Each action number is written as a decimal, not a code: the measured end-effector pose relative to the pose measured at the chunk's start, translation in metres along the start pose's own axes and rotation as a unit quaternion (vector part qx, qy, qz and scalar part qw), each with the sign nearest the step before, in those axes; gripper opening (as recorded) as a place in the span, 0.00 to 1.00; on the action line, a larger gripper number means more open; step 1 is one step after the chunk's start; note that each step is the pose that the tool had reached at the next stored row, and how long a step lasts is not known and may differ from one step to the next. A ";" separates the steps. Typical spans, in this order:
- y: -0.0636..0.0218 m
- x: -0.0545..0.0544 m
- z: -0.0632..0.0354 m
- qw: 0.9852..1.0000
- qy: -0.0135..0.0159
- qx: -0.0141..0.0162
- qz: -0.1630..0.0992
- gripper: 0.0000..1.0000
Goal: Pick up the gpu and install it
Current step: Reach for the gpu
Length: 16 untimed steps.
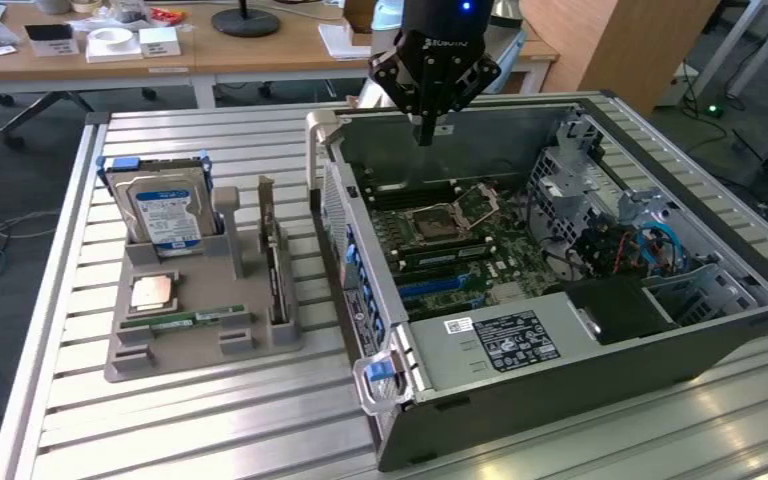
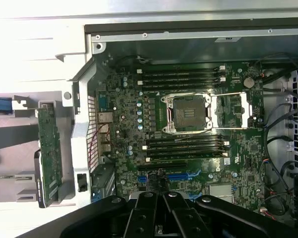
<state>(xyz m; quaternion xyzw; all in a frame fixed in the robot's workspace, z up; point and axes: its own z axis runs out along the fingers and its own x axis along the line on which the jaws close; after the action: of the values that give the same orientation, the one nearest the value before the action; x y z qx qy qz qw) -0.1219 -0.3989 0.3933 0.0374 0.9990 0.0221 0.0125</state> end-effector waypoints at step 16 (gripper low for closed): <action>-0.0018 0.023 -0.0002 1.000 0.000 0.000 0.000 0.11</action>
<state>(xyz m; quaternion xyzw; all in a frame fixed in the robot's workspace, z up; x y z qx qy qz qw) -0.1454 -0.3988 0.3929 0.0375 0.9990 0.0221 0.0125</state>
